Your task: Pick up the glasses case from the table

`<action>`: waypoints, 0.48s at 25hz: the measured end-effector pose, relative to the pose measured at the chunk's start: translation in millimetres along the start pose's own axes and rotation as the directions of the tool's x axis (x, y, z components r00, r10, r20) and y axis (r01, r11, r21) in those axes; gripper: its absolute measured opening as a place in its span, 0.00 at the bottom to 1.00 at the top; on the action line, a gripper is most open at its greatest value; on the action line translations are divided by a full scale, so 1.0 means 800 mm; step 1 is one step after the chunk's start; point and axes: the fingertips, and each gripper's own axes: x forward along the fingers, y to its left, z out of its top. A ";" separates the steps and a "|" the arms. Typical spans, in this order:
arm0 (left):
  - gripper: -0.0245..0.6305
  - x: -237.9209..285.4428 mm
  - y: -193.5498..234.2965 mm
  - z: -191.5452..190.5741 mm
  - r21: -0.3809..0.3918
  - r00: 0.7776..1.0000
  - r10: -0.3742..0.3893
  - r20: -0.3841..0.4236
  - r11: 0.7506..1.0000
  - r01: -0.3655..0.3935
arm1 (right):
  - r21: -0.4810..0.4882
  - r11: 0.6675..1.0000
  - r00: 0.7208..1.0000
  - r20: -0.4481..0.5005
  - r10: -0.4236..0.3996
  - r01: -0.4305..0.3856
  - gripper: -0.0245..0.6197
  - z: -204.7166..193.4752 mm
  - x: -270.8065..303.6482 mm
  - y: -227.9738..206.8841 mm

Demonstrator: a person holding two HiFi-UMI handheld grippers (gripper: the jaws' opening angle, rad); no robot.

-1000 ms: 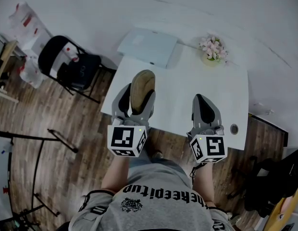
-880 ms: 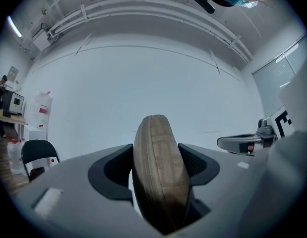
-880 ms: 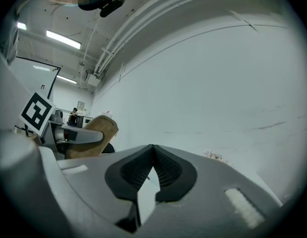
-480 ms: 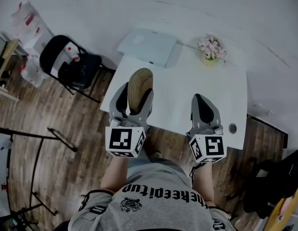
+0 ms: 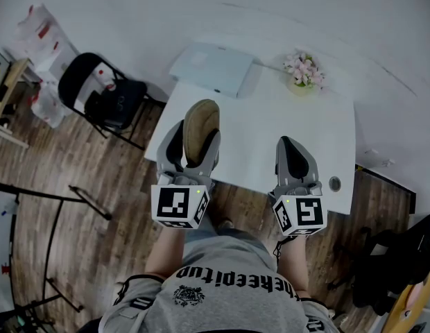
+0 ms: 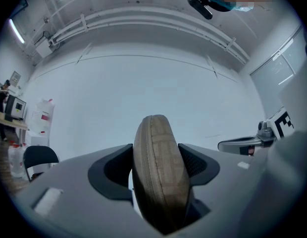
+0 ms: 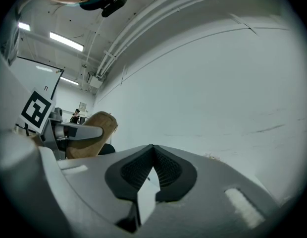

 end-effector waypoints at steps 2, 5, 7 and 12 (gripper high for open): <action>0.50 -0.001 -0.002 0.000 -0.001 1.000 0.000 0.000 1.000 0.000 | 0.003 1.000 1.000 0.003 0.000 0.000 0.04 0.000 -0.002 0.000; 0.50 -0.004 -0.003 0.000 -0.002 1.000 -0.001 0.001 1.000 0.001 | 0.004 1.000 1.000 0.005 -0.002 0.002 0.04 0.000 -0.005 0.001; 0.50 -0.006 -0.003 0.000 -0.002 1.000 -0.002 0.002 1.000 0.002 | 0.005 1.000 1.000 0.007 -0.004 0.004 0.04 0.001 -0.006 0.002; 0.50 -0.013 -0.002 0.002 -0.005 1.000 -0.003 0.006 1.000 0.003 | 0.005 1.000 1.000 0.009 -0.005 0.005 0.04 0.003 -0.011 0.008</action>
